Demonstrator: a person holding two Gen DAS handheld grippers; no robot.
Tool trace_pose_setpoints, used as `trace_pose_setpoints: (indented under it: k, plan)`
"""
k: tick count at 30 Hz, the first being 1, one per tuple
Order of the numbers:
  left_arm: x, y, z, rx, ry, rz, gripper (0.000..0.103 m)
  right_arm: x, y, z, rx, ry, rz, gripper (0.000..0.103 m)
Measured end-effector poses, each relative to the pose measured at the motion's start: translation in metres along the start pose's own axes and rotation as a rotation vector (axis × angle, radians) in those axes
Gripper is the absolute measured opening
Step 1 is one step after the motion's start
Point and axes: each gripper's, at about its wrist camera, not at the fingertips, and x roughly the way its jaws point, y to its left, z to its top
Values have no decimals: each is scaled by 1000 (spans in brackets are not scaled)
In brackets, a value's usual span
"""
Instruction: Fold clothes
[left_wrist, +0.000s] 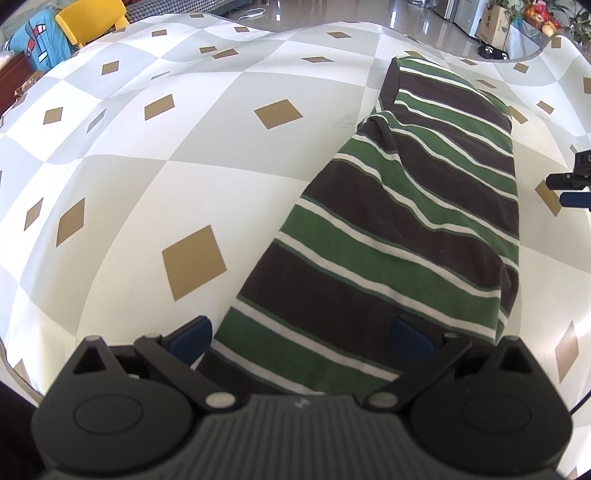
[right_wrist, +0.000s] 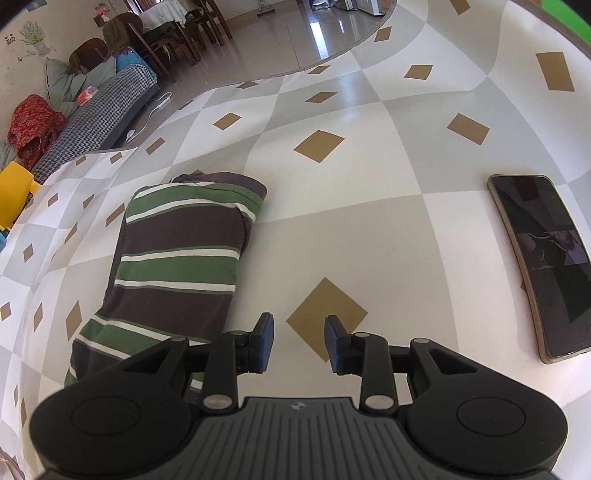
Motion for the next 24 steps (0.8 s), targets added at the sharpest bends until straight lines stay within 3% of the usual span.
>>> trace_pose_setpoints:
  k: [13, 20, 24]
  plan:
    - [-7, 16, -16, -114, 14, 26, 103, -7, 7, 8, 23, -63, 161, 34]
    - [1, 25, -14, -143, 25, 41, 103, 4, 9, 17, 86, -106, 179, 39]
    - [7, 26, -16, -149, 39, 43, 103, 12, 13, 21, 88, -133, 146, 41]
